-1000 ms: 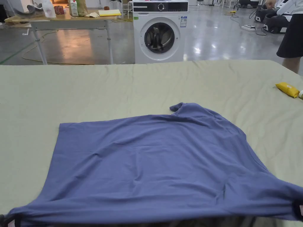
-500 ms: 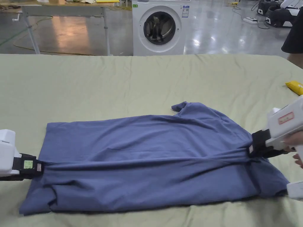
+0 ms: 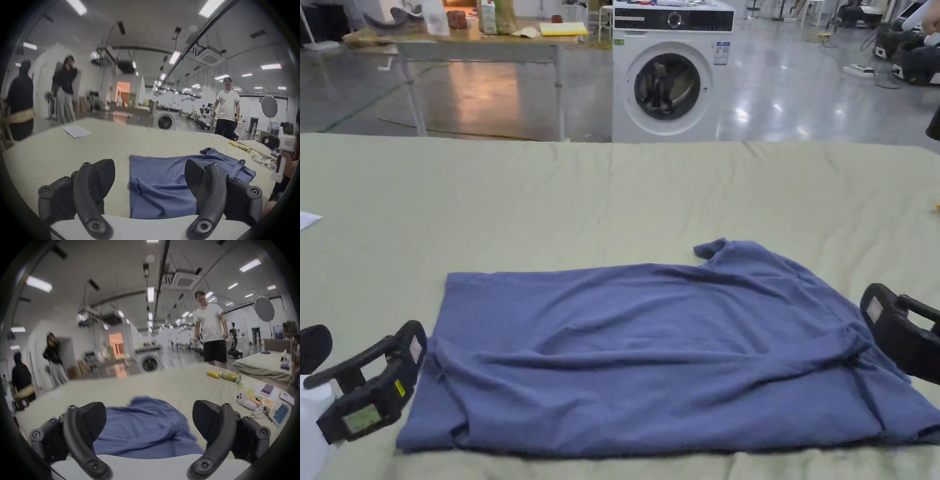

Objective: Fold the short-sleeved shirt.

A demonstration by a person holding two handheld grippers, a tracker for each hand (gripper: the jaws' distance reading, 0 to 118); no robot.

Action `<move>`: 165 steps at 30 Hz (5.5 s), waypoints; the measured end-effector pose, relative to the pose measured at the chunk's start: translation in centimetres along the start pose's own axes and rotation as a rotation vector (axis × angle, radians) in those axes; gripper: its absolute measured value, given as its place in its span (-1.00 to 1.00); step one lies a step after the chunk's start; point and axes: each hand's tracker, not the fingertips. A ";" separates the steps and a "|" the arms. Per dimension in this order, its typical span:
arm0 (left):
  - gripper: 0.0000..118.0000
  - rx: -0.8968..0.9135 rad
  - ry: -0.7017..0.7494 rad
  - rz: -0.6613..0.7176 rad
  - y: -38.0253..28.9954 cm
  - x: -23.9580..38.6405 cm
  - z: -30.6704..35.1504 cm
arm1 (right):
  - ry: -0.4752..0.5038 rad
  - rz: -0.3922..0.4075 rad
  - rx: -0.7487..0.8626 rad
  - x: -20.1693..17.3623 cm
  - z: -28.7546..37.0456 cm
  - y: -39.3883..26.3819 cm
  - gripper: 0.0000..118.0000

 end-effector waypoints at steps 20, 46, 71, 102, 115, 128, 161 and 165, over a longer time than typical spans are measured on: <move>0.67 -0.785 0.022 0.107 -2.9 -3.9 -12.0 | 0.075 0.041 -0.052 -3.4 6.1 -0.5 -1.00; -1.00 -0.774 -0.073 -0.072 -2.4 -1.5 -10.7 | -0.008 -0.133 -0.573 11.0 -5.2 -1.0 -0.58; -1.00 -0.816 -0.086 -0.018 1.7 -2.0 -8.6 | -0.086 0.097 -0.980 11.8 -8.9 0.0 -0.95; -0.57 0.187 -0.023 -0.116 3.8 7.3 8.7 | -0.053 0.090 0.222 -3.6 10.2 1.5 -0.04; -1.00 -0.629 -0.062 0.062 7.6 -2.1 -10.0 | -0.012 0.192 0.055 -5.2 6.0 2.7 -1.00; 0.65 -0.934 -0.018 0.020 -6.4 -7.1 -25.7 | -0.063 0.165 -0.178 -1.8 1.4 -1.3 -1.00; -1.00 -0.474 -0.168 0.024 1.4 -0.8 -10.2 | -0.067 0.097 -0.897 6.7 -29.5 -4.3 0.90; -1.00 -0.490 -0.137 0.042 1.2 -1.2 -10.8 | -0.116 0.059 -0.974 7.7 -33.4 -7.1 0.82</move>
